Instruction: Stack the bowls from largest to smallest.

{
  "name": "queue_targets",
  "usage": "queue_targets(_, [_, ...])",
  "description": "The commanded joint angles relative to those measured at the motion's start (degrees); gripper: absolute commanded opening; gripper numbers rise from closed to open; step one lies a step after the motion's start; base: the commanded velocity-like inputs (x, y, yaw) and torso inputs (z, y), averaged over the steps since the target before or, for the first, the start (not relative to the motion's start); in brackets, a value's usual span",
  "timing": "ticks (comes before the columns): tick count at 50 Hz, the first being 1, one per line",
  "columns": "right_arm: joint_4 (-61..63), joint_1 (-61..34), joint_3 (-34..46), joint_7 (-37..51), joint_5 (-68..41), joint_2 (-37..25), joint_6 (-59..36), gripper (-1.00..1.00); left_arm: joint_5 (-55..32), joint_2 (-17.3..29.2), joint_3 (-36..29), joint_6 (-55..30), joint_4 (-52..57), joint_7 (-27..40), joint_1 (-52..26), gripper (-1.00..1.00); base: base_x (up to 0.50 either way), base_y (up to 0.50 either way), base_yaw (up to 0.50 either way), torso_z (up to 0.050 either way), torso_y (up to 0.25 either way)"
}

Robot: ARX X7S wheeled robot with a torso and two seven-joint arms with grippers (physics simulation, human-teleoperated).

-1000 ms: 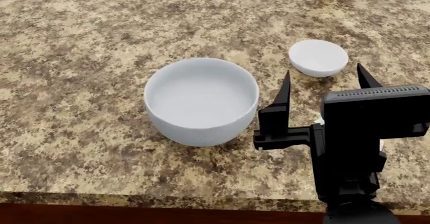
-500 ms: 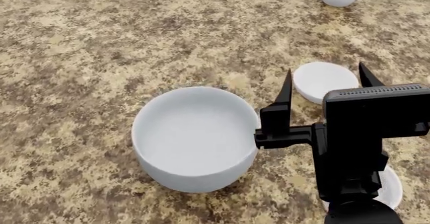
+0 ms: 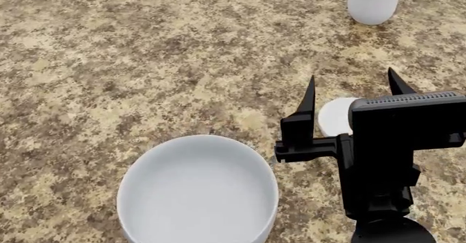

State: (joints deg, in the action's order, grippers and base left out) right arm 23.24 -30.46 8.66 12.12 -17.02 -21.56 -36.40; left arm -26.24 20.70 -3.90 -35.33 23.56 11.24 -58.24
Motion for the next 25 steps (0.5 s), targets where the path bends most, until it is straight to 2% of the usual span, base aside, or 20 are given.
queue_targets(1, [0.01, -0.2, -0.99, -1.21, 1.05, 0.93, -0.19, 1.0, 1.25, -0.57, 1.38, -0.01, -1.14, -1.2, 0.2, 1.0, 0.29, -0.03, 0.0, 0.0, 0.0])
queue_targets(8, [-0.1, -0.01, -1.04, -0.86, 1.02, 0.99, -0.21, 1.0, 1.15, -0.44, 1.38, 0.08, -1.14, -1.11, 0.31, 1.0, 0.28, -0.01, 0.0, 0.0, 0.0])
queue_targets(14, [0.33, -0.34, -1.37, -0.36, 0.74, 0.99, -1.1, 1.0, 1.08, -0.38, 1.38, 0.31, -1.21, -1.07, 0.57, 1.0, 0.0, 0.0, 0.0, 0.0, 0.0])
queue_targets(18, [2.78, -1.78, -1.91, 0.35, -0.07, 0.18, -5.5, 1.0, 1.04, -0.49, 1.24, 0.55, -1.32, -1.07, 0.85, 1.0, 0.0, 0.0, 0.0, 0.0, 0.0])
queue_targets(25, [7.4, -8.22, -6.34, 0.24, -5.17, -3.19, -21.42, 1.0, 0.77, -0.47, 1.27, 0.44, -1.22, -0.93, 0.87, 1.0, 0.0, 0.0, 0.0, 0.0, 0.0])
